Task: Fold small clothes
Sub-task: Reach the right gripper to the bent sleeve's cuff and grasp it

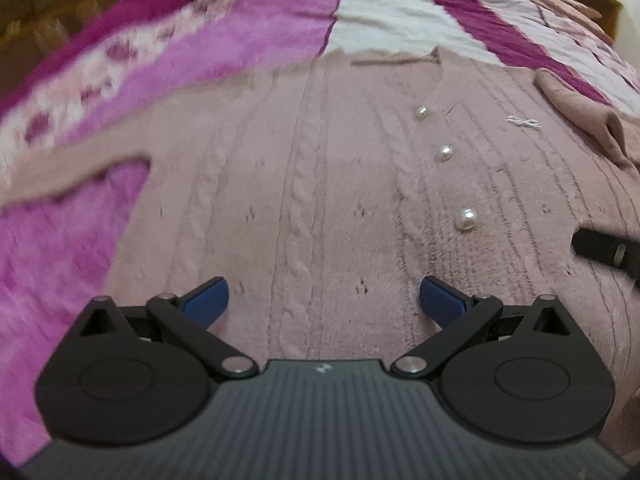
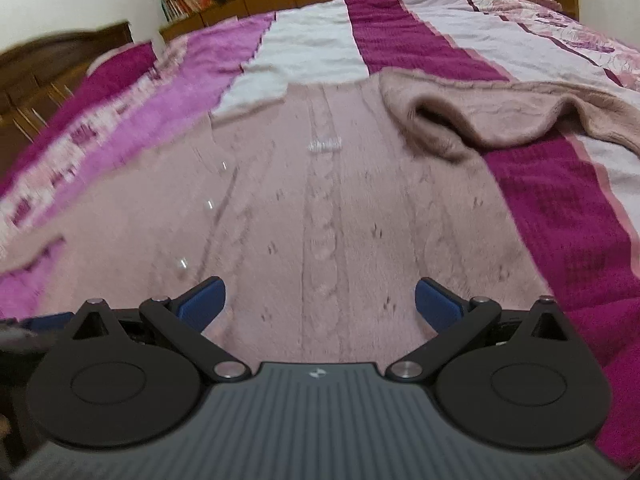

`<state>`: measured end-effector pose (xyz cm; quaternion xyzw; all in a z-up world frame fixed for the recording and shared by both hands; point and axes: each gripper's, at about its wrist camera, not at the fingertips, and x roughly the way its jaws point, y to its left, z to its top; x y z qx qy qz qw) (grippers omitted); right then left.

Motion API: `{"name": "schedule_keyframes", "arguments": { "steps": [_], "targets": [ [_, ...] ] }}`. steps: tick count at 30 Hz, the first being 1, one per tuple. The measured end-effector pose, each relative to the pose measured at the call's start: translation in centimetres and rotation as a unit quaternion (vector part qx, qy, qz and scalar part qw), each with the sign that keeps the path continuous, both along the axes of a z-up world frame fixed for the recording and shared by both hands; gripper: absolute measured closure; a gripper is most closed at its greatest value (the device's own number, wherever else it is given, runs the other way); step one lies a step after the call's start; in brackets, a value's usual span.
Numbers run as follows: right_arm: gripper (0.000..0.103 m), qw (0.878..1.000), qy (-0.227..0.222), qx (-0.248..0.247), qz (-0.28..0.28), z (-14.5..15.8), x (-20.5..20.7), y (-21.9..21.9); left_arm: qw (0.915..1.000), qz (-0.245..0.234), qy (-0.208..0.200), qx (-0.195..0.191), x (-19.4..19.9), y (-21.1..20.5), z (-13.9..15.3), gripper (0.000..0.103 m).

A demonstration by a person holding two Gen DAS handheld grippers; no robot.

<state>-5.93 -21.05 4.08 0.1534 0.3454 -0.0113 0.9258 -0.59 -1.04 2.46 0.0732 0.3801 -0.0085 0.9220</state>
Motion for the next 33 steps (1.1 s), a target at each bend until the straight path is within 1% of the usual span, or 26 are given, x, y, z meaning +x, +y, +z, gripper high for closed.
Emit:
{"name": "schedule_keyframes", "arguments": {
  "steps": [2, 3, 5, 7, 9, 11, 16, 20, 23, 29, 33],
  "targets": [
    [0.0, 1.0, -0.012, 0.005, -0.003, 1.0, -0.2, -0.7, 0.9995, -0.015, -0.018, 0.021, -0.5, -0.8, 0.5, 0.0],
    [0.0, 1.0, -0.018, 0.007, -0.006, 1.5, -0.3, -1.2, 0.9993, -0.023, -0.021, 0.022, -0.6, -1.0, 0.9, 0.0],
    [0.0, 0.999, -0.028, 0.017, -0.015, 2.4, -0.4, -2.4, 0.9995, -0.026, -0.015, 0.005, -0.4, -0.9, 1.2, 0.0],
    [0.0, 0.999, -0.033, 0.03, -0.028, 3.0, -0.5, -3.9, 0.9995, -0.021, 0.001, -0.024, 0.0, -0.5, 1.4, 0.0],
    [0.0, 0.997, -0.034, 0.045, -0.043, 3.4, -0.5, -5.8, 0.9989, -0.011, 0.015, -0.044, 0.4, -0.1, 1.3, 0.0],
    [0.0, 0.996, -0.035, 0.055, -0.061, 3.7, -0.3, -7.6, 0.9985, -0.004, 0.02, -0.051, 0.6, 0.0, 1.2, 0.0],
    [0.0, 0.99, -0.039, 0.071, -0.118, 3.9, 0.3, -12.4, 0.9988, 0.008, 0.021, -0.044, 0.6, 0.4, 1.0, 0.0],
    [0.0, 0.982, -0.039, 0.082, -0.165, 3.5, 0.8, -16.0, 0.9984, 0.013, 0.026, -0.049, 0.8, 0.6, 1.1, 0.0],
    [0.0, 0.976, -0.037, 0.08, -0.197, 3.2, 1.3, -18.0, 0.9982, 0.016, 0.03, -0.05, 1.0, 0.6, 1.0, 0.0],
    [0.0, 0.968, -0.047, 0.082, -0.232, 2.0, 2.4, -21.2, 0.9981, 0.01, 0.039, -0.047, 1.1, 0.1, 0.8, 0.0],
    [0.0, 0.96, -0.054, 0.106, -0.255, 0.7, 3.2, -23.2, 0.9981, 0.01, 0.044, -0.041, 1.2, -0.1, 0.6, 0.0]
  ]
}}
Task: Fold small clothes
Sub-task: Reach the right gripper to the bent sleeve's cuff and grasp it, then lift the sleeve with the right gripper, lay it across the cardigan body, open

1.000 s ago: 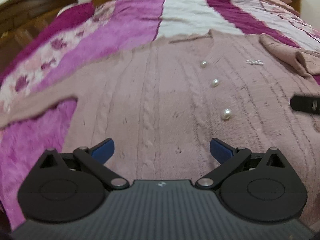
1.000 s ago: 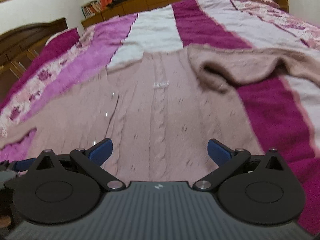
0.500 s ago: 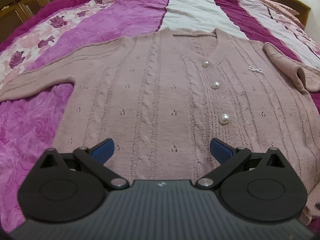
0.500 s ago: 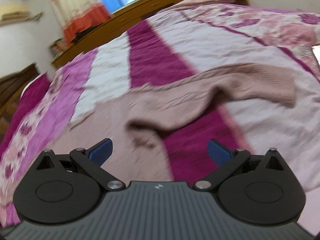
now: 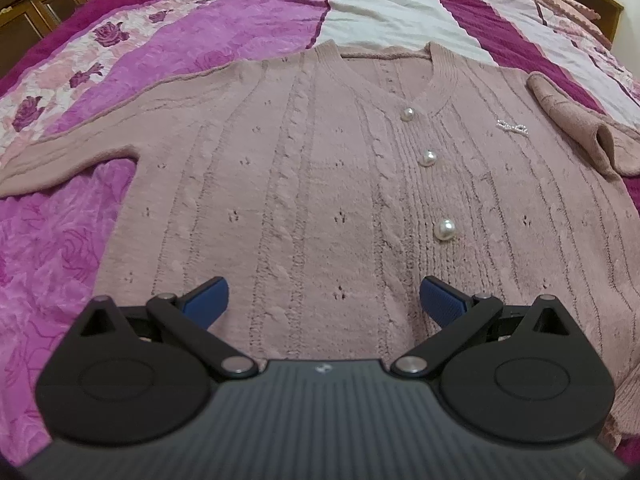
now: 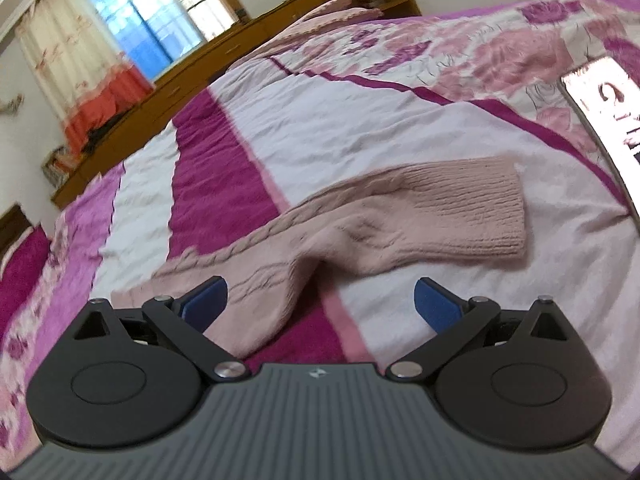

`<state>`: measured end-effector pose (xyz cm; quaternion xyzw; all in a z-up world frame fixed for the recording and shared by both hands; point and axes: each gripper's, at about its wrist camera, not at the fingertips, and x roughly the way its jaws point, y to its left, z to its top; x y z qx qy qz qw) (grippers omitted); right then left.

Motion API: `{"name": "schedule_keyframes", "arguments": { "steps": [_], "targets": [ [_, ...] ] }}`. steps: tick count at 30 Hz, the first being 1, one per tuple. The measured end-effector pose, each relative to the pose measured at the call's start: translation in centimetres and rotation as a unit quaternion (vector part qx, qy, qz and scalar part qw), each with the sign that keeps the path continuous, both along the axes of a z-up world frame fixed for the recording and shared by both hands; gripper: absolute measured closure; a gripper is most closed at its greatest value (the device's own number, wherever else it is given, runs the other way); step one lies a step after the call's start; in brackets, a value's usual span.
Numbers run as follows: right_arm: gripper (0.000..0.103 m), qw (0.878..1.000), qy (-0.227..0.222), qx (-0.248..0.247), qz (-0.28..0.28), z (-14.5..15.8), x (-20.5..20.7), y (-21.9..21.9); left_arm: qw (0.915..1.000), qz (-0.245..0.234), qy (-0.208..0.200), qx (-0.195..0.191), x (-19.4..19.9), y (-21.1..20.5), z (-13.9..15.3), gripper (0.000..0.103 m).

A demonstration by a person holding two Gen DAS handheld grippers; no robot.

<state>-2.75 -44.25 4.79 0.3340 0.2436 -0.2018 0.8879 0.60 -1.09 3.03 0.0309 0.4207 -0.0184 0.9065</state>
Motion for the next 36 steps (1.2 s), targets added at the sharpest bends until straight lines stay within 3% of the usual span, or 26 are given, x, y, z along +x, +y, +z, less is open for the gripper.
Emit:
{"name": "schedule_keyframes", "arguments": {
  "steps": [5, 11, 14, 16, 19, 21, 28, 36],
  "targets": [
    [0.004, 0.998, -0.032, 0.039, -0.039, -2.0, 0.5, -2.1, 1.0, 0.006, 0.003, 0.007, 0.3, -0.1, -0.1, 0.0],
    [0.013, 0.996, -0.067, 0.037, -0.051, -3.2, 1.3, -3.5, 0.9998, 0.015, 0.006, 0.013, 0.7, 0.0, -0.1, 0.0],
    [0.03, 0.994, -0.077, 0.04, -0.062, -3.7, 1.5, -4.3, 0.9997, 0.014, 0.007, 0.017, 0.7, -0.2, -0.1, 0.0],
    [0.058, 0.994, -0.075, 0.045, -0.064, -3.9, 1.5, -4.9, 0.9997, 0.014, 0.006, 0.02, 0.7, -0.3, -0.1, 0.0],
    [0.086, 0.993, -0.078, 0.049, -0.068, -3.8, 1.3, -5.7, 0.9996, 0.016, 0.005, 0.021, 0.7, -0.3, -0.1, 0.0],
    [0.092, 0.993, -0.082, 0.039, -0.069, -3.4, 1.1, -5.9, 0.9996, 0.016, 0.005, 0.021, 0.6, -0.3, 0.0, 0.0],
    [0.096, 0.991, -0.11, -0.018, -0.07, -0.1, 0.5, -5.3, 0.9997, 0.014, 0.001, 0.018, 0.5, -0.2, 0.3, 0.0],
    [0.096, 0.981, -0.155, -0.089, -0.071, 6.1, -0.2, -5.2, 0.9997, 0.018, -0.012, 0.01, 0.5, 1.0, 1.0, 0.0]
  ]
}}
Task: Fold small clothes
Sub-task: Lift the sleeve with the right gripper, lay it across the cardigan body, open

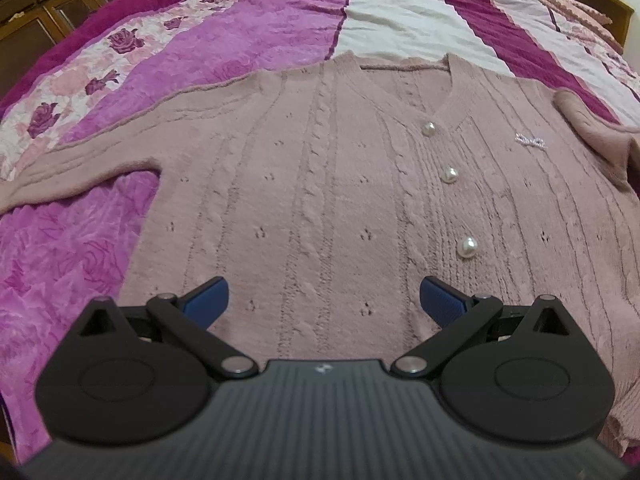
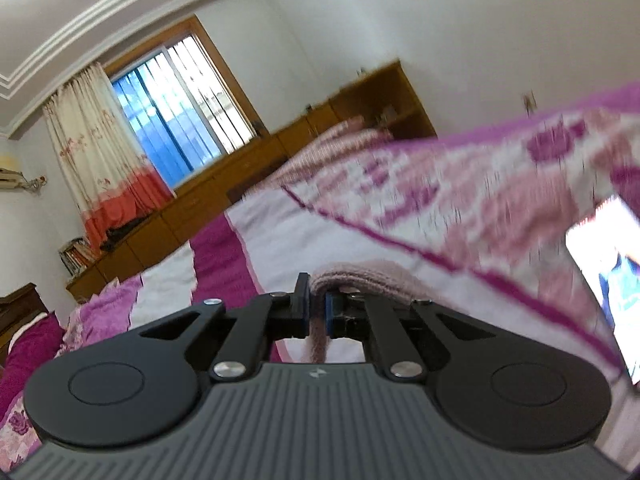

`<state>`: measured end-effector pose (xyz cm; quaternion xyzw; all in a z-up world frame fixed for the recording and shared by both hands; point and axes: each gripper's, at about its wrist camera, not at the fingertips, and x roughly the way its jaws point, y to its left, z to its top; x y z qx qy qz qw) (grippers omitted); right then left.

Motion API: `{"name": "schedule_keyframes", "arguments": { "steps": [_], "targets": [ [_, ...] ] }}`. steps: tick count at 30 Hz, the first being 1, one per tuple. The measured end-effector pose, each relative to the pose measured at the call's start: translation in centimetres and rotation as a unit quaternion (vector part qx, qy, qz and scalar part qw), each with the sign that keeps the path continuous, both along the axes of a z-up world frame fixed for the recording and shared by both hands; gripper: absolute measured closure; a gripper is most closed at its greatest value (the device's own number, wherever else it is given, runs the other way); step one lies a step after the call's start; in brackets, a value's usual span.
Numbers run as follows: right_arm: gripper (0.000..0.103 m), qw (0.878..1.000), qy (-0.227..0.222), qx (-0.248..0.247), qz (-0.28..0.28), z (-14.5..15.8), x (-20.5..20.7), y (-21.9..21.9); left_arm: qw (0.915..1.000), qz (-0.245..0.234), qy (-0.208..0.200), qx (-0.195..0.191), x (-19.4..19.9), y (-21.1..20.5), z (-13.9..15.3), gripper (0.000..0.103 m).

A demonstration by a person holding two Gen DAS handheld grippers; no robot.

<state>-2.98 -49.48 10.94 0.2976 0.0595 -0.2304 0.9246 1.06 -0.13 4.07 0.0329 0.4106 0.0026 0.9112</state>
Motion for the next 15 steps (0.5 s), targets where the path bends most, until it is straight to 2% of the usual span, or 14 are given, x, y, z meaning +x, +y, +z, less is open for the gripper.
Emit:
{"name": "schedule_keyframes", "arguments": {
  "steps": [7, 15],
  "targets": [
    [0.096, 0.999, -0.028, -0.017, -0.029, 4.1, -1.3, -1.1, 0.9999, 0.01, -0.003, -0.014, 0.3, 1.3, 0.3, 0.0],
    [0.096, 0.998, -0.03, -0.04, 0.03, 6.9, -0.6, 2.9, 0.9997, 0.018, -0.013, -0.014, 0.6, 2.8, 1.3, 0.0]
  ]
}}
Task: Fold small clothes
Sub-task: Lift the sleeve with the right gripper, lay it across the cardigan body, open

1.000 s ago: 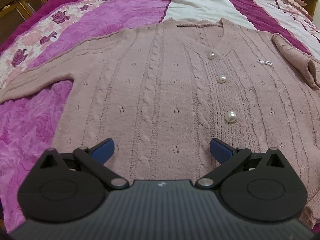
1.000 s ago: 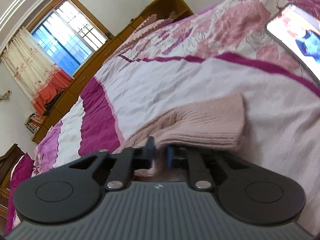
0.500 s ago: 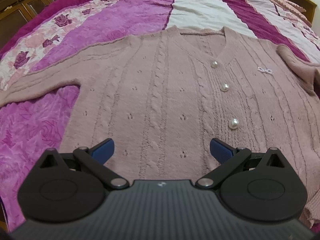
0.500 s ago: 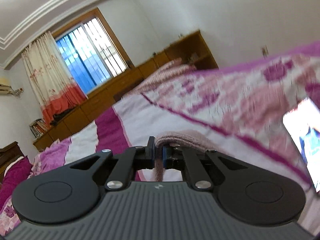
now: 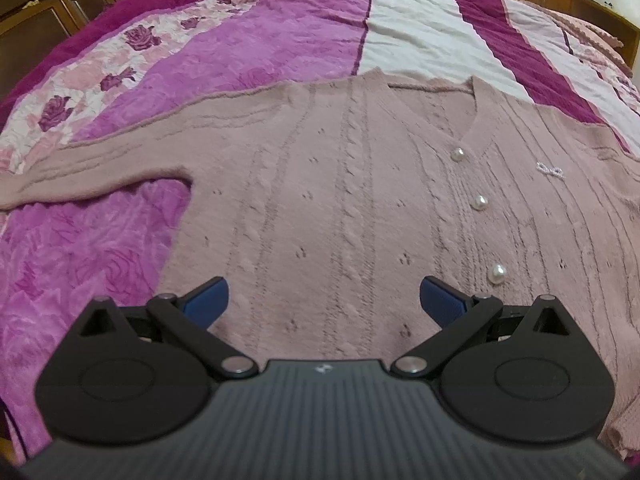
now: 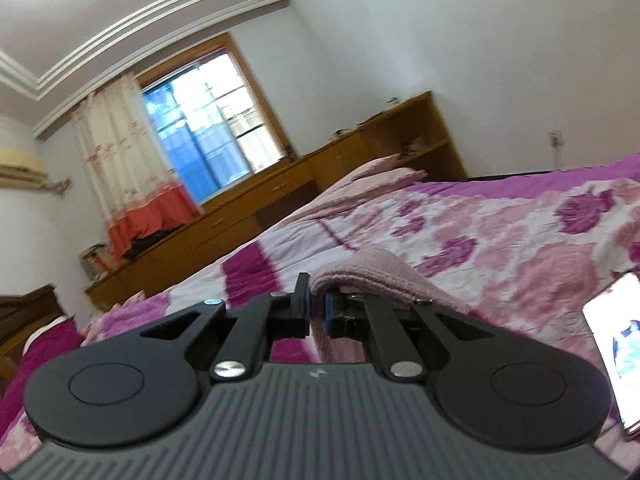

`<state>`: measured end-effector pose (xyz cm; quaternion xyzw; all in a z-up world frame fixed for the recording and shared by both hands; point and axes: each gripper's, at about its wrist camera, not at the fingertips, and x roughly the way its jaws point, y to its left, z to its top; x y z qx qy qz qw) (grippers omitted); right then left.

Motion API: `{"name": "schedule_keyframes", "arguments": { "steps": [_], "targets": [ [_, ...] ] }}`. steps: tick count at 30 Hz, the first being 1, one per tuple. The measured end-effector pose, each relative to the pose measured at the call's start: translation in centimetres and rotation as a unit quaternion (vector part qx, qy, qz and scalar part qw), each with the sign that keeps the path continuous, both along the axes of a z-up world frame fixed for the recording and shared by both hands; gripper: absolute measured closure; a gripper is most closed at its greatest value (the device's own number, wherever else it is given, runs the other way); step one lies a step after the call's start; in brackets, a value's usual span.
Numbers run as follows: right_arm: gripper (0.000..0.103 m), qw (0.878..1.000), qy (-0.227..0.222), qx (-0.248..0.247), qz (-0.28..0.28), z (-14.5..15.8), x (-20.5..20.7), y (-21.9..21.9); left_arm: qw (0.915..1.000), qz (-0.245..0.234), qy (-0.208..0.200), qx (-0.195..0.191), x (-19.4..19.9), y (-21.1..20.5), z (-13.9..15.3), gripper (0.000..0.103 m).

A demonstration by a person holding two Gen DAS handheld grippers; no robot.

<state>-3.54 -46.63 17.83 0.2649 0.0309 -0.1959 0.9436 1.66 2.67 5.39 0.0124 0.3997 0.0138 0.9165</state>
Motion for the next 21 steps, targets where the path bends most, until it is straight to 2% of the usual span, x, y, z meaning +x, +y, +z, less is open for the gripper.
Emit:
{"name": "schedule_keyframes", "arguments": {
  "steps": [5, 11, 21],
  "targets": [
    [0.096, 0.999, -0.001, 0.004, 0.049, 0.8, 1.3, 4.8, 0.9998, 0.016, -0.01, 0.0, 0.3, 1.4, 1.1, 0.0],
    [0.096, 0.995, -0.002, -0.003, 0.103, 1.1, 3.1, 12.6, 0.9991, 0.039, -0.018, -0.007, 0.5, 3.7, 2.0, 0.0],
    [0.097, 0.982, 0.003, 0.02, 0.189, 1.0, 7.0, 25.3, 0.9966, 0.076, -0.021, -0.024, -0.3, 7.7, 3.3, 0.0]
  ]
}}
